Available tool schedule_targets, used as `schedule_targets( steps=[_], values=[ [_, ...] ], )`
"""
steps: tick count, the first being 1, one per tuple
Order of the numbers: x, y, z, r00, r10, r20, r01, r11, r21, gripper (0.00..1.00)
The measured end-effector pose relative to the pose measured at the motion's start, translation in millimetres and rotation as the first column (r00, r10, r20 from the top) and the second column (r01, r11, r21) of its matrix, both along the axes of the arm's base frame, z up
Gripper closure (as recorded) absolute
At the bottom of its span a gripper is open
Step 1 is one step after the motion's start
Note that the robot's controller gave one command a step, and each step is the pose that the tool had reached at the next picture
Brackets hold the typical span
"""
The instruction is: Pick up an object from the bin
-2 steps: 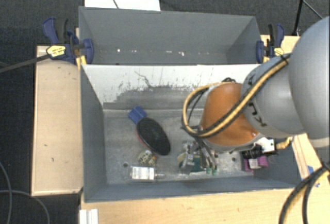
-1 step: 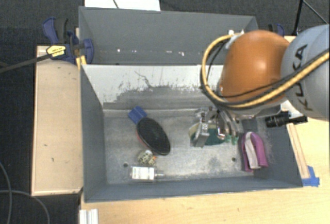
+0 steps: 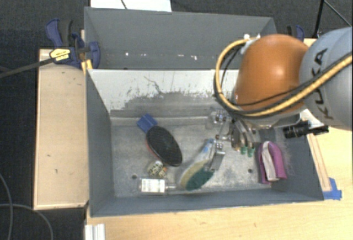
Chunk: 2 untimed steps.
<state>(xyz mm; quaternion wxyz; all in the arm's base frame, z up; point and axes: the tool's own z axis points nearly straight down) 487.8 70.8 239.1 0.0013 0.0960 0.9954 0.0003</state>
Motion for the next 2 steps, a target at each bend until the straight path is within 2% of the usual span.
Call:
schedule_targets(
  steps=[1,2],
  values=[
    [21.2,-20.0,-74.5,0.993,0.118,-0.006,-0.118,0.993,-0.001,0.0],
    [23.5,-6.4,-160.1,0.993,-0.122,-0.012,0.122,0.993,-0.002,0.0]
  ],
)
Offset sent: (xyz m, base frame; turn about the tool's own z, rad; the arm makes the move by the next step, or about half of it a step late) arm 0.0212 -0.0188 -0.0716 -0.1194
